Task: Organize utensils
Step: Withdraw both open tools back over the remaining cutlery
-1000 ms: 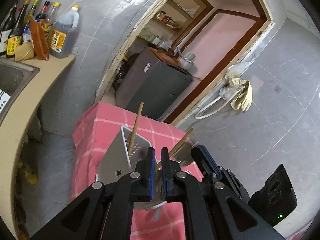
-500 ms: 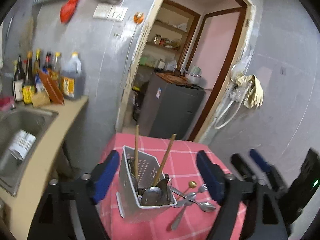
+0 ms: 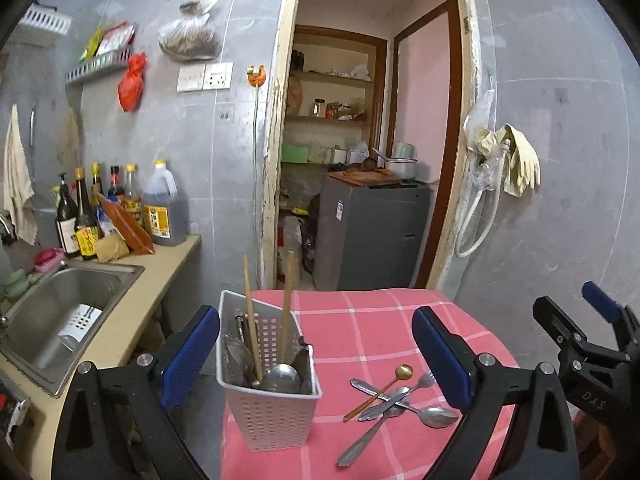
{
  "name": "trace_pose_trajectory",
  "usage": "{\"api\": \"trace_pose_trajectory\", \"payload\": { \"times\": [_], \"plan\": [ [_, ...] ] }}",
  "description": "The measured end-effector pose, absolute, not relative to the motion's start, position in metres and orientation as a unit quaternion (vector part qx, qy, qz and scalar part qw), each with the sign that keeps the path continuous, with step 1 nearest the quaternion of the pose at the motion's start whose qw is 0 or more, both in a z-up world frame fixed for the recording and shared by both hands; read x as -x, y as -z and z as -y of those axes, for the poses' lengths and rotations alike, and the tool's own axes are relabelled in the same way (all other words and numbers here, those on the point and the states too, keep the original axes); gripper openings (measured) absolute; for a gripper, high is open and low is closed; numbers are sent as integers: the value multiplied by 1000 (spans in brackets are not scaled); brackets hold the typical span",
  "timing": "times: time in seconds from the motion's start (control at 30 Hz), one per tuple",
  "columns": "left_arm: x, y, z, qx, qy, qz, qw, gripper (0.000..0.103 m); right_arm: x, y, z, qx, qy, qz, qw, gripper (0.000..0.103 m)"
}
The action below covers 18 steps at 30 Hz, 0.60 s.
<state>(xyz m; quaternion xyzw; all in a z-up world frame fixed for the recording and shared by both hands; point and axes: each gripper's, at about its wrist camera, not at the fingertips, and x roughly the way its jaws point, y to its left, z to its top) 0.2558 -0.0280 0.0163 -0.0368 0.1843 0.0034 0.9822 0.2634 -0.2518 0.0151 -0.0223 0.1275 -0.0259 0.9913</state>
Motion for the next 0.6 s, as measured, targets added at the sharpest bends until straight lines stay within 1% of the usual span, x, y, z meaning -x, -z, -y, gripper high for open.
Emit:
{"api": "trace_pose_trajectory", "payload": {
  "times": [0.2, 0.4, 0.6],
  "plan": [
    [-248, -1, 51, 28, -11, -190, 981, 98, -262, 1, 271, 48, 61, -162, 984, 101],
    [-247, 27, 69, 34, -12, -236, 971, 98, -270, 18, 292, 47, 42, -204, 977, 101],
    [-250, 60, 84, 23, -15, -284, 958, 98, -288, 48, 299, 39, -8, -250, 967, 101]
  ]
}}
